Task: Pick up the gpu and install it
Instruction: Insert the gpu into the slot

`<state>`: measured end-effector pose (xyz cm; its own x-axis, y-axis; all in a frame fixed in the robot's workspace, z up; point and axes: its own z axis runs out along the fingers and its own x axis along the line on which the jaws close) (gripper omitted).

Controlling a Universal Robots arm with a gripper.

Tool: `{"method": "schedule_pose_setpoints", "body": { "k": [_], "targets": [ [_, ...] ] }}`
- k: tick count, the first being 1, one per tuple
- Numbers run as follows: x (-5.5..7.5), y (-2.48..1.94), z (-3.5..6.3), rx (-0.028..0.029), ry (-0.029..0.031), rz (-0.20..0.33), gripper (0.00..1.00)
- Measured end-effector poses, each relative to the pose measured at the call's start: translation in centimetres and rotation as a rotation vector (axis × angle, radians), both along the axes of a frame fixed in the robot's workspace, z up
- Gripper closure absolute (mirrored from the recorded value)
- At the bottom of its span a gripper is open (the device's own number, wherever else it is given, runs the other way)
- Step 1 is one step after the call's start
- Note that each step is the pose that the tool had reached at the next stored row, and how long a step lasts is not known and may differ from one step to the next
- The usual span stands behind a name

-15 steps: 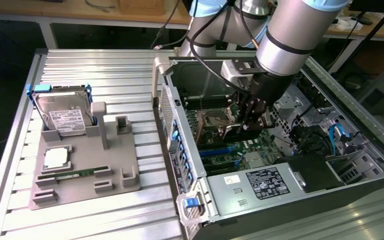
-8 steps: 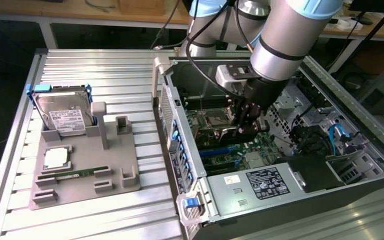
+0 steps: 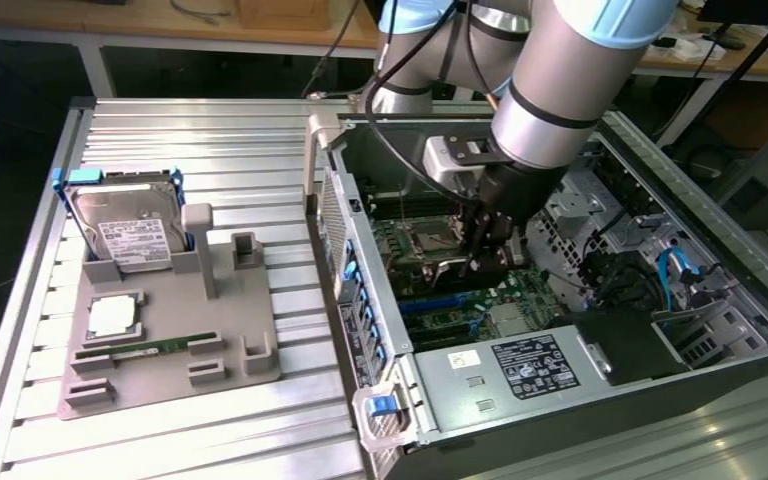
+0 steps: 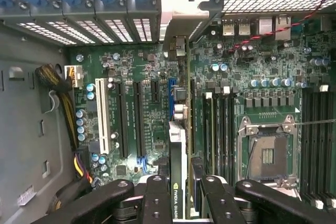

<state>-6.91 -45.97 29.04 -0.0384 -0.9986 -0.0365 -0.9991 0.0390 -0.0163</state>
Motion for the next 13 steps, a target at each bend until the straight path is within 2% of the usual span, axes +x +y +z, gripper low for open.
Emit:
{"method": "schedule_pose_setpoints", "body": {
  "k": [8, 13],
  "targets": [
    [-1.0, -0.11, -0.50, 0.0006, -0.0001, 0.000, 0.73],
    [-1.1, -0.14, -0.56, 0.0003, 0.0001, 0.000, 0.73]
  ]
}}
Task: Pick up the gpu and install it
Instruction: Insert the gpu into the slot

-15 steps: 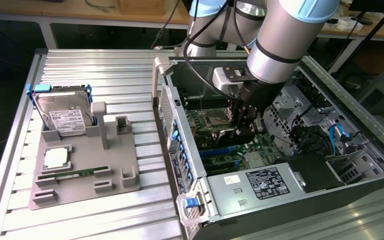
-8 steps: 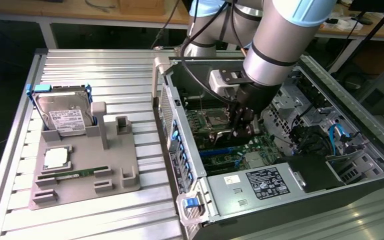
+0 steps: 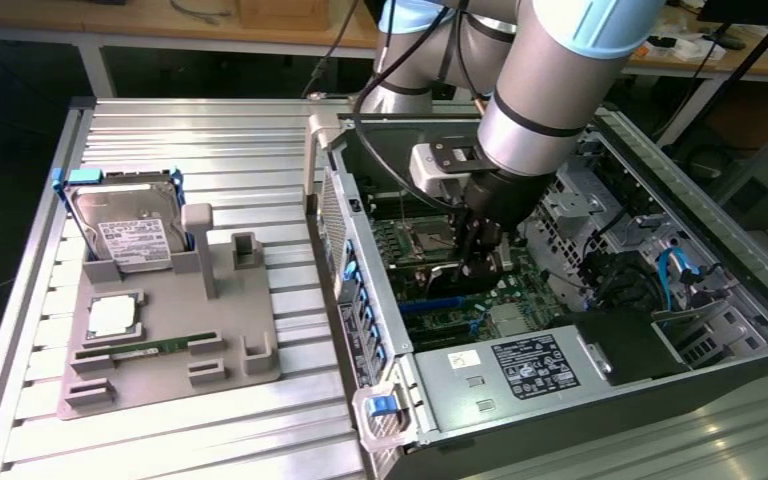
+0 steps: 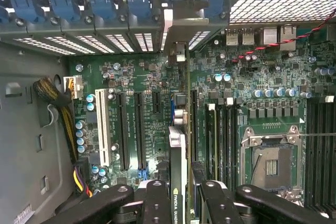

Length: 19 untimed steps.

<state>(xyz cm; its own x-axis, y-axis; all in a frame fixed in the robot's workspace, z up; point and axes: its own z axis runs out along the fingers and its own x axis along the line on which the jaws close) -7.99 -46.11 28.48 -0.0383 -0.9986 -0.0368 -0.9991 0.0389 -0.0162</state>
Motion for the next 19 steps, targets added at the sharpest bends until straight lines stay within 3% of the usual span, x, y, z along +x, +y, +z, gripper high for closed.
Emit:
{"method": "schedule_pose_setpoints", "body": {
  "k": [10, 16, 19],
  "targets": [
    [0.65, -0.04, -0.01, 0.0006, -0.0001, 0.000, 0.73],
    [0.66, -0.72, -0.03, 0.0031, 0.0000, 0.000, 0.73],
    [0.65, -0.78, -0.04, 0.0035, -0.0001, 0.000, 0.73]
  ]
}}
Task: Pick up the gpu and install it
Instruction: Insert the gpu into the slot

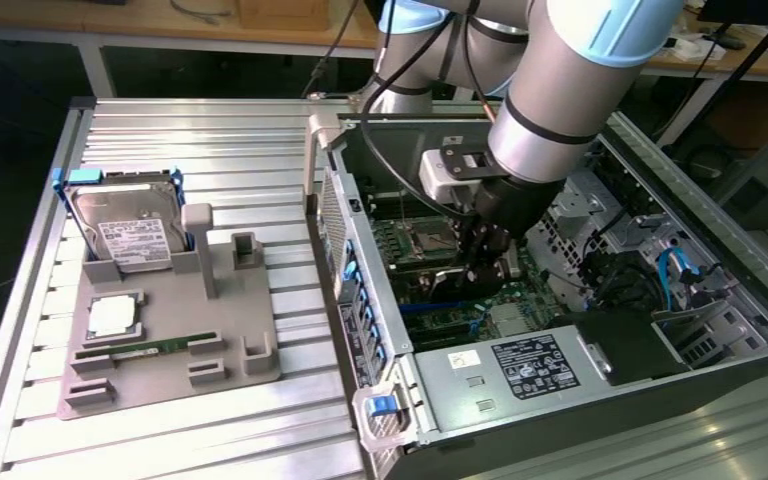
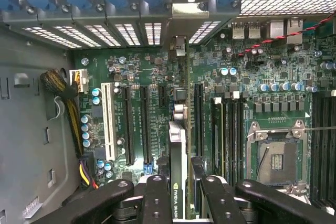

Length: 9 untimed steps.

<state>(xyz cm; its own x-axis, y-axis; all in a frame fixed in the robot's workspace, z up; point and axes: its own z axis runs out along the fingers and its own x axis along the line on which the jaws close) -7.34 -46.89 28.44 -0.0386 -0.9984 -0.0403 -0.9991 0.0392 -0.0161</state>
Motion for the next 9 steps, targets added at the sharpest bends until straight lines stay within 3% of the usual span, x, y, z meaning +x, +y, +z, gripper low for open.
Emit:
{"method": "schedule_pose_setpoints", "body": {
  "k": [9],
  "targets": [
    [-0.23, -0.01, -0.06, 0.0025, 0.0000, 0.000, 0.73]
  ]
}}
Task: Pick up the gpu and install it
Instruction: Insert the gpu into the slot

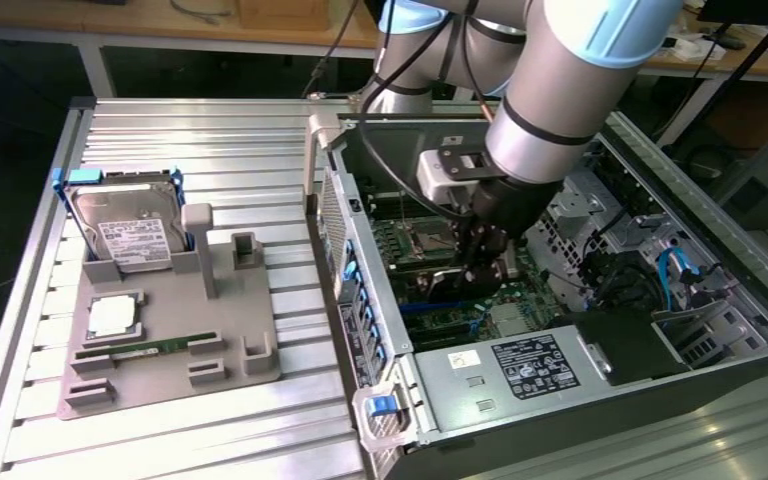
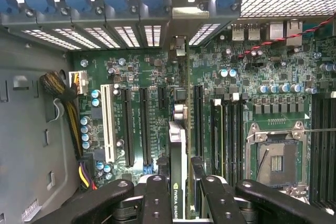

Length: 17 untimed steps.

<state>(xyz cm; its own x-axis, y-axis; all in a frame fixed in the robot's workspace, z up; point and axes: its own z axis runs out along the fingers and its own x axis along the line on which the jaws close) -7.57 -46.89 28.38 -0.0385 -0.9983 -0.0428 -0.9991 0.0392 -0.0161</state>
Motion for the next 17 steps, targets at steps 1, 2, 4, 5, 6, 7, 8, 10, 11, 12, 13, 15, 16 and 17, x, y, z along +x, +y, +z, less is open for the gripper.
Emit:
{"method": "schedule_pose_setpoints", "body": {
  "k": [1, 2, 4, 5, 6, 7, 8, 10, 11, 12, 13, 15, 16, 17],
  "targets": [
    [-0.06, 0.00, 0.00, 0.0003, 0.0000, 0.000, 0.73],
    [-0.12, 0.00, -0.01, 0.0008, 0.0000, 0.000, 0.73],
    [-0.16, 0.00, -0.03, 0.0014, 0.0000, 0.000, 0.73],
    [-0.17, 0.00, -0.04, 0.0015, 0.0000, 0.000, 0.73],
    [-0.17, 0.00, -0.06, 0.0016, 0.0001, 0.001, 0.73],
    [-0.18, 0.00, -0.07, 0.0017, 0.0000, 0.001, 0.73],
    [-0.18, 0.00, -0.08, 0.0018, 0.0001, 0.002, 0.73],
    [-0.18, 0.00, -0.11, 0.0018, 0.0000, 0.004, 0.73],
    [-0.18, 0.00, -0.12, 0.0019, 0.0000, 0.005, 0.73],
    [-0.18, 0.00, -0.12, 0.0018, 0.0000, 0.006, 0.73],
    [-0.18, 0.00, -0.13, 0.0019, 0.0000, 0.006, 0.73],
    [-0.18, 0.00, -0.13, 0.0019, 0.0000, 0.006, 0.73],
    [-0.18, 0.00, -0.12, 0.0019, 0.0000, 0.006, 0.73],
    [-0.18, 0.00, -0.13, 0.0019, 0.0000, 0.006, 0.73]
  ]
}}
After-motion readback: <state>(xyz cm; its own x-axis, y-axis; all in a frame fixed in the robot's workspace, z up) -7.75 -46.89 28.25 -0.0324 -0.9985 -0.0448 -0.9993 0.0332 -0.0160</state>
